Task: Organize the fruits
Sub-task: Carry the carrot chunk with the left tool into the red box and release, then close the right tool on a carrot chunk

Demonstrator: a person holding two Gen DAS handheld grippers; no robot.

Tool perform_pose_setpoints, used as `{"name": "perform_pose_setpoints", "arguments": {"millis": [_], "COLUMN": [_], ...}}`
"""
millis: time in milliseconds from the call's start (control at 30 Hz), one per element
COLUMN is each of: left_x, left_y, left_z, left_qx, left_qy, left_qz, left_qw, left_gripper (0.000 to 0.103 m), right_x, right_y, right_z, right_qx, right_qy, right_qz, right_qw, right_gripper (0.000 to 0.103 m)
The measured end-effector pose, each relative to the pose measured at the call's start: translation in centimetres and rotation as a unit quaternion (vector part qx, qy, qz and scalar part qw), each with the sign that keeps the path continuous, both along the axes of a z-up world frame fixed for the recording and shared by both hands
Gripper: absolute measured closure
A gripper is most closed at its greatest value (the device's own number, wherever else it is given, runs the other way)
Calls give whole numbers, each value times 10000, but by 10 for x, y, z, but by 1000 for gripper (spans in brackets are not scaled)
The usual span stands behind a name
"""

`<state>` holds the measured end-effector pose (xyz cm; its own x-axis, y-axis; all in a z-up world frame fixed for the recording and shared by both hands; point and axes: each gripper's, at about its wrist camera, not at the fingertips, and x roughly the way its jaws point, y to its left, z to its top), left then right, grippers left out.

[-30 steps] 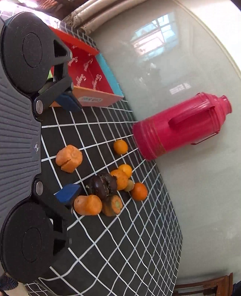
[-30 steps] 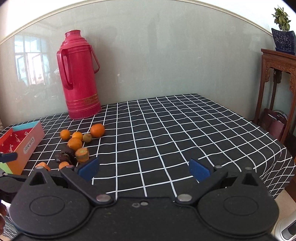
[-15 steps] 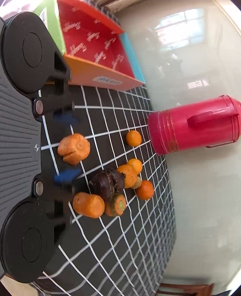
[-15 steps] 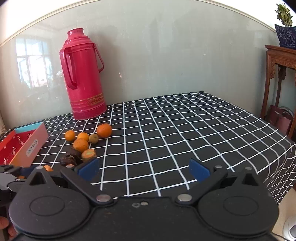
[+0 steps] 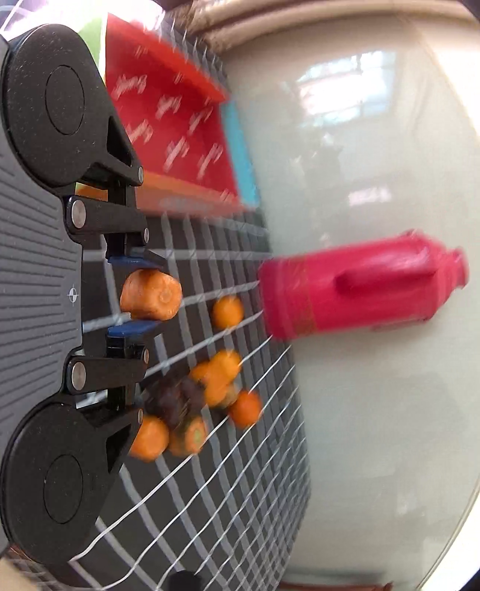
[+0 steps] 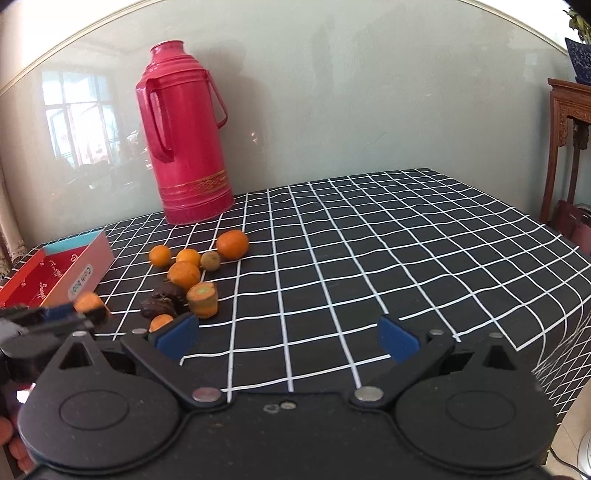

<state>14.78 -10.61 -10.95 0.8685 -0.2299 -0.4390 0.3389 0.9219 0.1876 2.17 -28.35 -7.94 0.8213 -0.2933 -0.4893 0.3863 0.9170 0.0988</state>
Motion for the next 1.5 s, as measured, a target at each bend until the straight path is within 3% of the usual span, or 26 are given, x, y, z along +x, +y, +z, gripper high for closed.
{"name": "perform_pose_setpoints", "arguments": {"millis": [67, 133, 367, 533, 633, 667, 700, 733, 767, 800, 967, 1067, 1133, 1267, 1333, 1500], "left_x": [0, 7, 48, 65, 68, 69, 68, 67, 63, 58, 37, 31, 30, 27, 26, 24], "left_y": [10, 24, 78, 100, 101, 103, 104, 105, 106, 108, 126, 144, 157, 182, 192, 210], "left_z": [10, 16, 13, 6, 7, 7, 9, 11, 13, 18, 39, 43, 46, 45, 43, 41], "left_qx": [54, 9, -33, -75, -22, -80, -175, -260, -309, -345, -728, -893, -959, -1132, -1176, -1190], "left_qy": [-374, -482, 55, 443, 456, 480, 492, 464, 364, 201, -288, -363, -387, -315, -290, -285], "left_qz": [288, 677, 1995, 2418, 2516, 2506, 2489, 2512, 2586, 2658, 2634, 2869, 3081, 3370, 3467, 3656], "left_qw": [9989, 9965, 9799, 9693, 9668, 9669, 9671, 9665, 9648, 9632, 9615, 9531, 9457, 9342, 9301, 9227], "left_gripper": [73, 73, 73, 73, 72, 66, 47, 34, 13, 7, 5, 0, 0, 0, 0, 0], "right_x": [2, 6, 21, 33, 41, 44, 47, 50, 54, 58, 80, 85, 86, 91, 94, 92], "right_y": [4, 9, 27, 39, 45, 47, 49, 50, 51, 52, 56, 55, 55, 57, 60, 69], "right_z": [-1, -2, -8, -13, -14, -14, -14, -15, -15, -15, -23, -29, -32, -34, -36, -35], "right_qx": [-36, -25, 43, 57, -13, -54, -72, -64, -50, -45, -87, 18, 119, 120, 33, -198], "right_qy": [10, 41, 190, 284, 333, 351, 364, 372, 385, 407, 632, 696, 697, 647, 689, 618], "right_qz": [55, 124, 430, 702, 762, 771, 793, 839, 870, 881, 881, 894, 936, 923, 933, 931], "right_qw": [10000, 9999, 9989, 9971, 9965, 9964, 9962, 9958, 9955, 9953, 9941, 9936, 9931, 9936, 9932, 9935], "right_gripper": [5, 5, 5, 5, 6, 6, 7, 9, 11, 15, 36, 42, 58, 69, 80, 82]}}
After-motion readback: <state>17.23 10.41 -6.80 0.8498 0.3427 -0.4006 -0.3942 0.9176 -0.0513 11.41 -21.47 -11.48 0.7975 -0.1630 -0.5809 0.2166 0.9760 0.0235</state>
